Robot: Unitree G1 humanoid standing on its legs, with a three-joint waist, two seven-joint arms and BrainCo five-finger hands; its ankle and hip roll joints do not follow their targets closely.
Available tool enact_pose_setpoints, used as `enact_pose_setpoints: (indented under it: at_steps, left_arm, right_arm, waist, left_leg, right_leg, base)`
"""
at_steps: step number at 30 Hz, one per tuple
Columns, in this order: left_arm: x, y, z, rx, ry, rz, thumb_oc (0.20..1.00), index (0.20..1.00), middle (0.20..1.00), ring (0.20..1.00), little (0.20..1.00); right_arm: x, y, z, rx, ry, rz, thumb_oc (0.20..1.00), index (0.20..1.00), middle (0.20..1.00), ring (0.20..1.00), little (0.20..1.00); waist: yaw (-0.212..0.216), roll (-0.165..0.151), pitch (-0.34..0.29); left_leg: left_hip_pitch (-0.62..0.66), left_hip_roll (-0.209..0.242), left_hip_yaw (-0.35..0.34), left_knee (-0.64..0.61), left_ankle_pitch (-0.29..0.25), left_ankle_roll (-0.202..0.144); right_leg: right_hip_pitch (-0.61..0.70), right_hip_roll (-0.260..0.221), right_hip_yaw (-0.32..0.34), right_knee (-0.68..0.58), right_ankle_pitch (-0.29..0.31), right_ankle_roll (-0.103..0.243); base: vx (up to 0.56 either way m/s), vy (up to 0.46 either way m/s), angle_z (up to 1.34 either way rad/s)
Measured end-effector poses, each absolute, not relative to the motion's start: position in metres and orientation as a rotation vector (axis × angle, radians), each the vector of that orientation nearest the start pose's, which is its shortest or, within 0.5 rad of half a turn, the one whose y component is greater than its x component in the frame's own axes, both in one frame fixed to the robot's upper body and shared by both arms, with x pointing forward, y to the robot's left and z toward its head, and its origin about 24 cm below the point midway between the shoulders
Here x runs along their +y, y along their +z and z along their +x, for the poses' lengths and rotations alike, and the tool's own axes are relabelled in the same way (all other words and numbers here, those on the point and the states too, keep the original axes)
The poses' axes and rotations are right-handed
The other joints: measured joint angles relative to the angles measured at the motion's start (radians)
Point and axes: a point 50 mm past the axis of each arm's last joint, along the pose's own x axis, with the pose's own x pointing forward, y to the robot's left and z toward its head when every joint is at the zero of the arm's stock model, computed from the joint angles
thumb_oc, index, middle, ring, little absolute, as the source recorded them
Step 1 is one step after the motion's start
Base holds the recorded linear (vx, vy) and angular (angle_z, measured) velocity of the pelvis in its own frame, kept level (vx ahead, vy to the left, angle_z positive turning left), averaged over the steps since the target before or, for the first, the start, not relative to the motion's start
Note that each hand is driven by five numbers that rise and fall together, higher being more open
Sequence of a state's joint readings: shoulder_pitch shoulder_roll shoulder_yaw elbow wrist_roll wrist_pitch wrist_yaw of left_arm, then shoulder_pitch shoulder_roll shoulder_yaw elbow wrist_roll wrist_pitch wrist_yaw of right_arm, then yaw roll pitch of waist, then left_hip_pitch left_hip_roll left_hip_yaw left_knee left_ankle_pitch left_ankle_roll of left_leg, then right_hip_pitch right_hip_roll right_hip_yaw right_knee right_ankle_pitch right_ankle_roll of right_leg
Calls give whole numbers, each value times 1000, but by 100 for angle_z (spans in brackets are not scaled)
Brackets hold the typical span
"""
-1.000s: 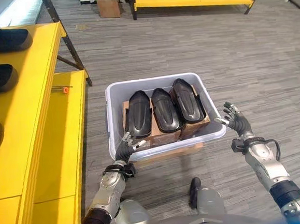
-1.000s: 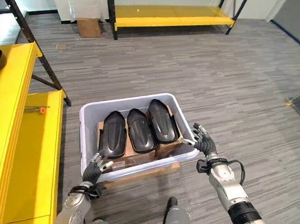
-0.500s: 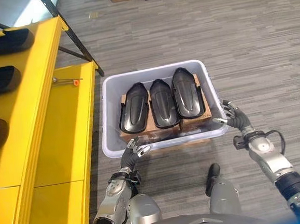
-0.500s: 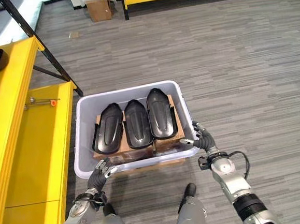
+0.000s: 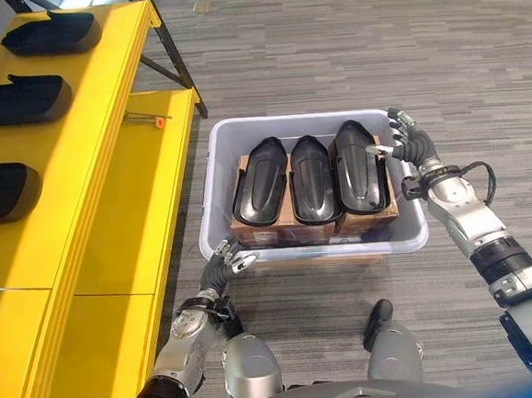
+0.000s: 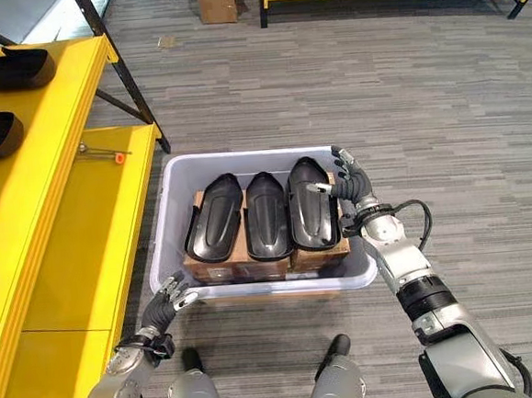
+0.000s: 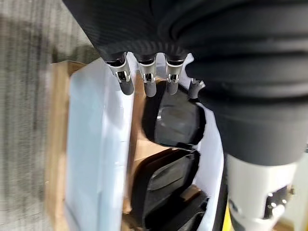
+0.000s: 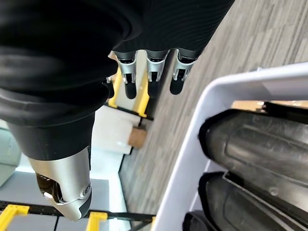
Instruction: Move parts from the plastic box to the shelf.
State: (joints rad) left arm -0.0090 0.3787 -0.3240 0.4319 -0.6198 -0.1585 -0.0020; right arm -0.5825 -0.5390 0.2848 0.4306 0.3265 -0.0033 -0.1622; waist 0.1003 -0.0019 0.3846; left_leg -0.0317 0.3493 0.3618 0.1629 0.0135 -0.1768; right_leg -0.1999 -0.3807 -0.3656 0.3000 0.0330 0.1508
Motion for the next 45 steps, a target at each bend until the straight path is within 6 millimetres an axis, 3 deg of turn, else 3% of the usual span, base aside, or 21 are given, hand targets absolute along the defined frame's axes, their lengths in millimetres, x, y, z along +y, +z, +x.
enact_pose_setpoints:
  at_steps: [5, 8, 12, 14, 25, 41, 45]
  left_arm:
    - [185, -31, 241, 315, -92, -185, 1000, 1000, 1000, 1000, 1000]
    - [177, -22, 250, 272, -110, -180, 1000, 1000, 1000, 1000, 1000]
    - [173, -11, 260, 205, -82, -206, 1000, 1000, 1000, 1000, 1000]
    - [170, -10, 262, 187, -50, -310, 1000, 1000, 1000, 1000, 1000]
    - [166, 4, 263, 117, 7, -340, 1000, 1000, 1000, 1000, 1000]
    - [169, 6, 265, 104, 33, -340, 1000, 1000, 1000, 1000, 1000]
    - [168, 10, 268, 88, 20, -319, 1000, 1000, 1000, 1000, 1000]
  right_arm:
    - [-193, 158, 367, -203, -41, -362, 1000, 1000, 1000, 1000, 1000]
    - [-190, 173, 371, -318, -225, -485, 1000, 1000, 1000, 1000, 1000]
    - [-184, 166, 371, -313, -309, -469, 1000, 1000, 1000, 1000, 1000]
    - [-190, 156, 370, -281, -380, -495, 1000, 1000, 1000, 1000, 1000]
    - [-208, 166, 364, -350, -633, -557, 1000, 1000, 1000, 1000, 1000]
    - [-211, 157, 364, -297, -668, -560, 1000, 1000, 1000, 1000, 1000]
    - [-211, 156, 368, -263, -655, -480, 1000, 1000, 1000, 1000, 1000]
  waist:
    - [6, 21, 98]
    - [3, 38, 128]
    - [2, 54, 162]
    - [5, 59, 169]
    - [-4, 59, 169]
    - [-8, 58, 169]
    - [-6, 58, 169]
  left_leg:
    - [-61, -2, -28, 57, -7, -1]
    - [-114, -2, -40, 103, -24, -2]
    - [-185, 0, -47, 143, -21, -5]
    - [-203, 0, -50, 147, -23, -2]
    - [-280, 4, -53, 154, -11, 3]
    - [-313, 4, -47, 152, -14, 4]
    - [-341, 4, -45, 157, -13, 4]
  right_leg:
    - [-42, -22, -1, 49, -6, -9]
    - [-99, -30, 22, 82, -9, -12]
    - [-183, -40, 39, 133, -15, -24]
    - [-211, -40, 47, 151, -20, -31]
    - [-294, -37, 55, 161, -17, -41]
    - [-330, -32, 58, 152, -13, -40]
    - [-361, -31, 62, 156, -8, -44]
  base:
    - [-10, 8, 10]
    - [-66, 8, -6]
    - [-114, -20, -4]
    - [-108, -26, -2]
    - [-47, -19, -1]
    - [-11, -4, 0]
    - [0, 0, 0]
